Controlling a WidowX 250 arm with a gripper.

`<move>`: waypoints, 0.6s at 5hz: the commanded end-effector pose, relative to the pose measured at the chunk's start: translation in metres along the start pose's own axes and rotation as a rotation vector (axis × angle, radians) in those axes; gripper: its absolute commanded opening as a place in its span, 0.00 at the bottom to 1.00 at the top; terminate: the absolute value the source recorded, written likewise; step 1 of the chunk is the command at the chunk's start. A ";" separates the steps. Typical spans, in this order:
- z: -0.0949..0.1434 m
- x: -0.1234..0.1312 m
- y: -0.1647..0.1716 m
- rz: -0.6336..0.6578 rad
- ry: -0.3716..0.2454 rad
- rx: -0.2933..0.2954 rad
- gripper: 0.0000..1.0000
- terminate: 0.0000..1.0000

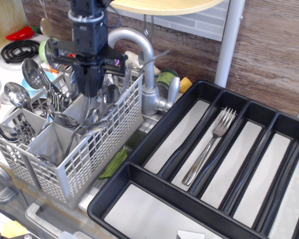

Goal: Put fork from basket to tray

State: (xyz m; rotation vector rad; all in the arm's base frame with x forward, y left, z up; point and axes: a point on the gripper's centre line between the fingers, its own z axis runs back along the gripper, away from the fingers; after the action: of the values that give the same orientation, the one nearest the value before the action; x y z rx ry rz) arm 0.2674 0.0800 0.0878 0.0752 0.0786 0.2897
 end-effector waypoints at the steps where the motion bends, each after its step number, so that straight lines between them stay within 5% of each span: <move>1: 0.069 0.011 0.000 0.004 -0.096 0.049 0.00 0.00; 3: 0.141 0.023 -0.041 0.138 0.070 -0.086 0.00 0.00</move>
State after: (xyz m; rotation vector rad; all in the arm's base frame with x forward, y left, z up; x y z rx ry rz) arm 0.3249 0.0267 0.2135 -0.0716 0.2159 0.4728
